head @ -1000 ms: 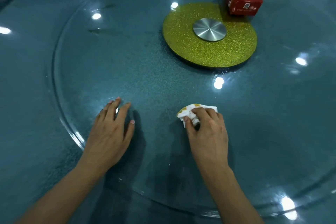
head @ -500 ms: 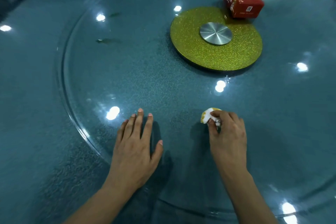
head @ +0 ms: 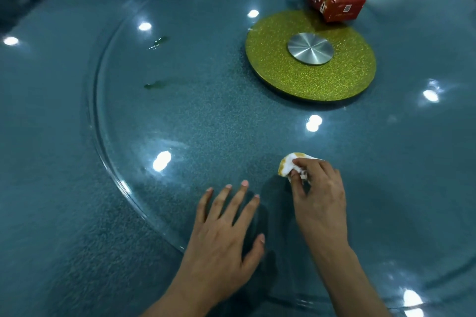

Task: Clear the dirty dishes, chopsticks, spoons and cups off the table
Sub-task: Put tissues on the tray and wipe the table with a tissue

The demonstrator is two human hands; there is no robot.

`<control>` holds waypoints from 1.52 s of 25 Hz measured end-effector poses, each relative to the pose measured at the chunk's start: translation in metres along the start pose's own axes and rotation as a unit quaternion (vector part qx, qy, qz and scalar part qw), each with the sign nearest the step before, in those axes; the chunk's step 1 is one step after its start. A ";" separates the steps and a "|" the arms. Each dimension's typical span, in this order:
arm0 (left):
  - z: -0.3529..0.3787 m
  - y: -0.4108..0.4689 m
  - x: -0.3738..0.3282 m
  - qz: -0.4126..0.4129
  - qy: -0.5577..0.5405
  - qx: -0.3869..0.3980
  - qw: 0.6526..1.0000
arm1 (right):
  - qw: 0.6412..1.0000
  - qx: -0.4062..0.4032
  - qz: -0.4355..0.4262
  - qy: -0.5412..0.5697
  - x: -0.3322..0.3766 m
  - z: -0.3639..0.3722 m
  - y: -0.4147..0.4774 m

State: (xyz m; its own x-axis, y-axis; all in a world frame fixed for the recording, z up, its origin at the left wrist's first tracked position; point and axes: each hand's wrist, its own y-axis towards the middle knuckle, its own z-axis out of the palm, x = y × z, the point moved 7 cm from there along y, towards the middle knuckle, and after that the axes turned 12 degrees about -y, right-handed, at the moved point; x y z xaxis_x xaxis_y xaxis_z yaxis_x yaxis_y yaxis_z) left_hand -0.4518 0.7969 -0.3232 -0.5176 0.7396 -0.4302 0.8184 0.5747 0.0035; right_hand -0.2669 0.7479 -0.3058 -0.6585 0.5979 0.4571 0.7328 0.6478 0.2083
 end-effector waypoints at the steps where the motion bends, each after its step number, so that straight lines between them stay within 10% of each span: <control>1: 0.001 -0.002 -0.003 0.018 -0.009 0.000 1.000 | 1.000 0.000 -0.002 0.001 0.001 -0.001 0.000; 38: -0.041 -0.027 0.067 -0.027 -0.024 -0.073 0.997 | 0.999 0.021 0.004 0.031 0.009 -0.002 -0.050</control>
State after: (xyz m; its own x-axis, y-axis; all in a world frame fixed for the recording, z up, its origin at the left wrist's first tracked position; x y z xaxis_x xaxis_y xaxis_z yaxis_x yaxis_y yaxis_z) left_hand -0.5192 0.8455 -0.3153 -0.5450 0.6903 -0.4759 0.7422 0.6612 0.1091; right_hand -0.3092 0.7201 -0.3103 -0.6402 0.5736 0.5111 0.7291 0.6633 0.1688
